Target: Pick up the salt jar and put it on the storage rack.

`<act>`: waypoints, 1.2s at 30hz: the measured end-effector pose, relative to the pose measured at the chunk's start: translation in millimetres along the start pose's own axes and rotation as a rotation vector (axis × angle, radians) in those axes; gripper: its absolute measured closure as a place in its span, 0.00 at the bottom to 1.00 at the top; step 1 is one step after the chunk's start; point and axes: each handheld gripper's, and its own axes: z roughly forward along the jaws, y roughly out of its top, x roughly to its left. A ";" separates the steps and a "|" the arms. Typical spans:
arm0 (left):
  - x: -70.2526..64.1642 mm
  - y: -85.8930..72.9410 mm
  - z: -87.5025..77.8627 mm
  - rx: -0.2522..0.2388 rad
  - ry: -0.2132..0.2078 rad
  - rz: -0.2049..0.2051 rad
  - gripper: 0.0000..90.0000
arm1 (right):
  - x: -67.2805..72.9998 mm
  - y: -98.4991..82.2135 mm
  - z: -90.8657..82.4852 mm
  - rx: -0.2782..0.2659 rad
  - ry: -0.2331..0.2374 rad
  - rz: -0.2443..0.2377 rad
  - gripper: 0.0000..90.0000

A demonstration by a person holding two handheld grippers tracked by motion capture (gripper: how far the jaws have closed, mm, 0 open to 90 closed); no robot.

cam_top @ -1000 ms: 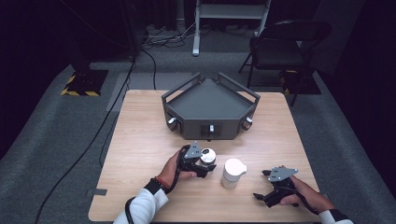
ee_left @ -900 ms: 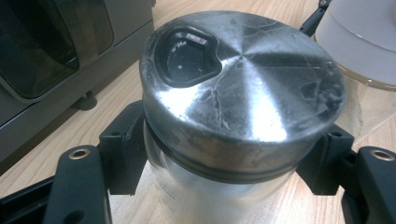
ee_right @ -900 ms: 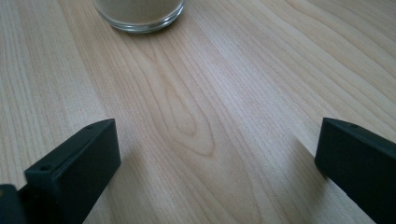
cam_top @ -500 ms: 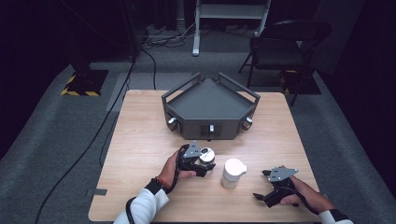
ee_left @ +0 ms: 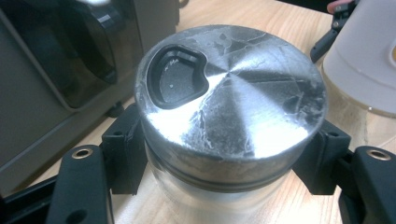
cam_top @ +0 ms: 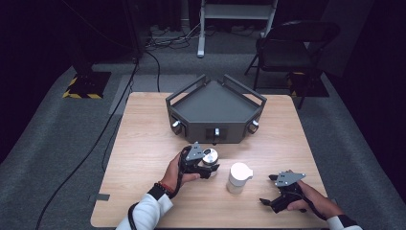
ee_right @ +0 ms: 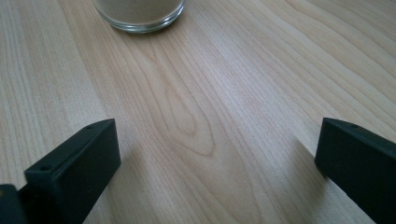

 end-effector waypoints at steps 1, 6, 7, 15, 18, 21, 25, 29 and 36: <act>0.1 1.3 -1.5 -0.002 -0.002 0.003 0.33 | -0.1 0.0 0.0 0.000 0.001 -0.001 0.00; -5.4 9.8 -9.9 -0.019 0.012 0.019 0.33 | -0.4 0.1 0.1 0.000 0.002 -0.001 0.00; -5.9 12.2 -11.7 -0.021 0.012 0.023 0.33 | -0.4 0.1 0.1 0.000 0.002 -0.001 0.00; -2.0 22.5 -24.8 -0.069 0.019 0.017 0.34 | -0.7 0.2 0.2 0.000 0.003 -0.003 0.00; -0.4 25.8 -28.0 -0.083 0.019 0.014 0.34 | -0.8 0.2 0.2 0.000 0.003 -0.003 0.00; 0.1 27.6 -30.5 -0.103 0.025 0.014 0.34 | -0.8 0.2 0.2 0.000 0.003 -0.003 0.00; 1.9 33.0 -33.5 -0.119 0.030 0.014 0.34 | -1.0 0.2 0.2 0.000 0.004 -0.004 0.00; 4.4 39.2 -35.8 -0.135 0.031 0.016 0.34 | -1.5 0.5 0.4 0.000 0.006 -0.006 0.00; 7.6 46.1 -40.5 -0.174 0.052 -0.003 0.34 | -1.4 0.9 0.8 0.000 0.007 -0.006 0.00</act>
